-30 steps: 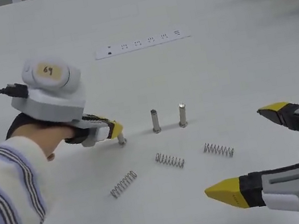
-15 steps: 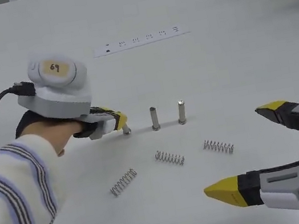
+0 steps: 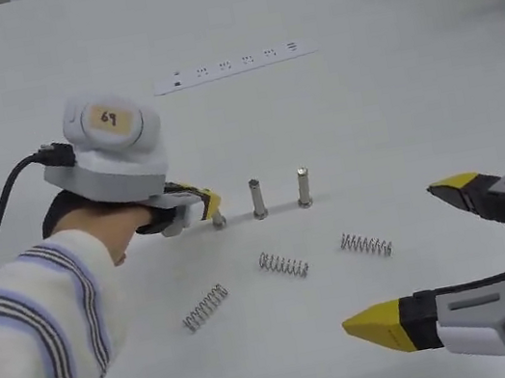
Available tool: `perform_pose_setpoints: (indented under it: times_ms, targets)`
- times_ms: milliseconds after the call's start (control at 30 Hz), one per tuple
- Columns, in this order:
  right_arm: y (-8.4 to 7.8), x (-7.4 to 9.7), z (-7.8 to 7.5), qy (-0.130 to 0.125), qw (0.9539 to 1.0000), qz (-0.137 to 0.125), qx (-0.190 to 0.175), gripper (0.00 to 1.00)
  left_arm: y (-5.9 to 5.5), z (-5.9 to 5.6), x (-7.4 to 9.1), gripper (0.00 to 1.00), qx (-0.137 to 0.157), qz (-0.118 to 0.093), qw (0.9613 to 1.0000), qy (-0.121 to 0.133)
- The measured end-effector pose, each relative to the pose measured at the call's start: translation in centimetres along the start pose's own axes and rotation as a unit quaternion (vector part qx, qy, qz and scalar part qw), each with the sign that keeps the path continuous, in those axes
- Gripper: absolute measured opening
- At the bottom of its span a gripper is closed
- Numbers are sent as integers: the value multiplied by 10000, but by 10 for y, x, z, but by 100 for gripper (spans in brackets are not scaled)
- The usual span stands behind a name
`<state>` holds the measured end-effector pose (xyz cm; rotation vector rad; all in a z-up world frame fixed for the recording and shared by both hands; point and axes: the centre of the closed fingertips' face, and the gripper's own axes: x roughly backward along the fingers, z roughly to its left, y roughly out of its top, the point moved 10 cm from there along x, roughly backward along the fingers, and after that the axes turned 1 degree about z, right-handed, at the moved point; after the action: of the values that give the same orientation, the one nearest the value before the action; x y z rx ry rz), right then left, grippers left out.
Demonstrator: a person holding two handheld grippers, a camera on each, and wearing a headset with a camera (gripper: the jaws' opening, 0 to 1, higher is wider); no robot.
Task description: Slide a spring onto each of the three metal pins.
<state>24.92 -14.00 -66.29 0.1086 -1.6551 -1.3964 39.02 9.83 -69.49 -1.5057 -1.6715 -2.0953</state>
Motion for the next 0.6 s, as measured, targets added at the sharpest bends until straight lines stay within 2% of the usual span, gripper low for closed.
perform_pose_setpoints:
  times_ms: [133,367,600]
  targets:
    - [0,0,0,27,10000,20,23,96,-2,-2,0,0,-92,-6,10000,-1]
    - [0,-1,1,90,10000,-5,26,95,-4,-3,0,0,-82,-81,9999,9]
    - [-1,-1,2,101,9999,12,13,96,-5,-6,0,0,-323,-115,9994,39]
